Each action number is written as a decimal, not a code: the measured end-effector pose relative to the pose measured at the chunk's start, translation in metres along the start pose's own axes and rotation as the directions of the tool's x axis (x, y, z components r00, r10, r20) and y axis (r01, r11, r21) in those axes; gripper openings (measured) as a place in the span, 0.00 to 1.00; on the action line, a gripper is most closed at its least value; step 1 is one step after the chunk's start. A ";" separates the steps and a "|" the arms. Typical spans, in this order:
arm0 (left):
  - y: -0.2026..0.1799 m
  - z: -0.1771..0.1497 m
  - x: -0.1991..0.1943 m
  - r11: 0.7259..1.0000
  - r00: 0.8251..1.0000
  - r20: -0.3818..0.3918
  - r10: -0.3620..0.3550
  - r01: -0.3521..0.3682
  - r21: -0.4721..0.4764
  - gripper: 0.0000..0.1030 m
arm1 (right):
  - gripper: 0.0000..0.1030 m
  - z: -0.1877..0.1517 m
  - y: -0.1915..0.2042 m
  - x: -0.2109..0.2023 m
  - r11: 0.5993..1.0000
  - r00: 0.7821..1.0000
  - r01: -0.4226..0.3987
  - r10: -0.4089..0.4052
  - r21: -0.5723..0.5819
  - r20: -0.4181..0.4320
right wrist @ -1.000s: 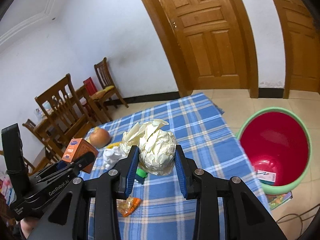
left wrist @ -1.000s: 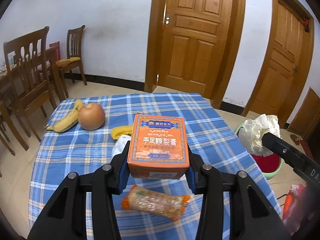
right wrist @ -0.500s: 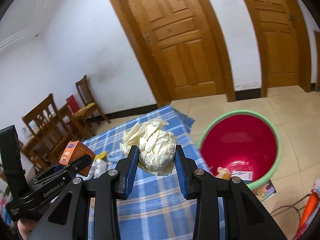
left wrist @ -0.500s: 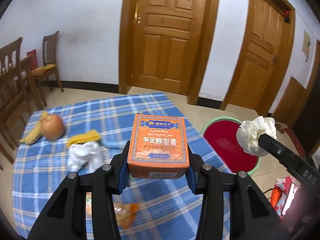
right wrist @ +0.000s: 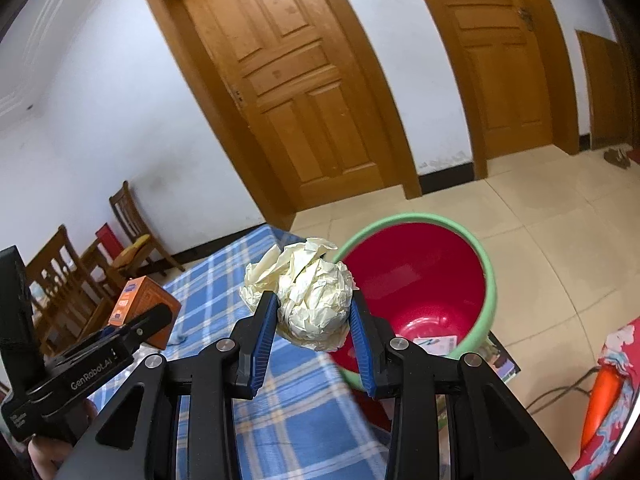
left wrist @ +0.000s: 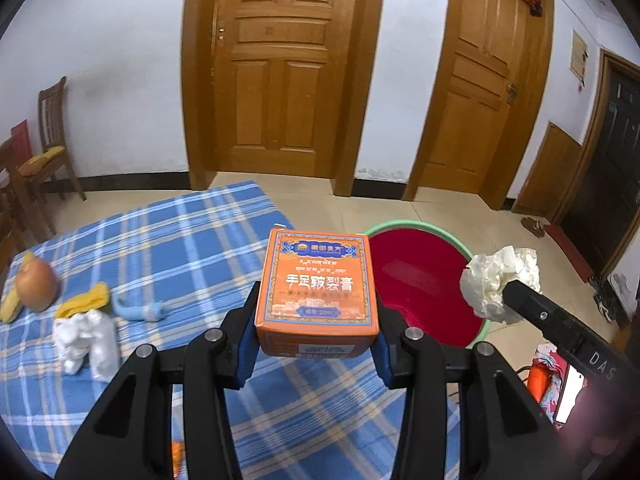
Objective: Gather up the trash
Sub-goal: 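Carry the orange box and paper ball in both grippers over the red bucket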
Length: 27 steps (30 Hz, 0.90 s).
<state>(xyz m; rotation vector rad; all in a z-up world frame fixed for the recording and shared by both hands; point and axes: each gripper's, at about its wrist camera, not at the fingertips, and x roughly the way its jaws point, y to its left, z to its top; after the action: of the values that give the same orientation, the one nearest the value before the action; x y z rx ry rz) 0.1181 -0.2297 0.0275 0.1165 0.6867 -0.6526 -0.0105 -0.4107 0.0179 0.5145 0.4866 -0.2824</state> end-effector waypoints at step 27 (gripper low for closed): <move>-0.055 -0.004 0.076 0.996 0.995 -0.087 -0.050 0.057 0.074 0.45 | 0.37 -0.005 -0.075 0.047 0.984 0.987 0.126 -0.112 0.126 -0.115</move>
<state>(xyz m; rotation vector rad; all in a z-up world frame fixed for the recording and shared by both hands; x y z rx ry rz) 0.1278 -0.3114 -0.0168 0.1983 0.7493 -0.7291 -0.0004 -0.4772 -0.0406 0.6342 0.6073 -0.4054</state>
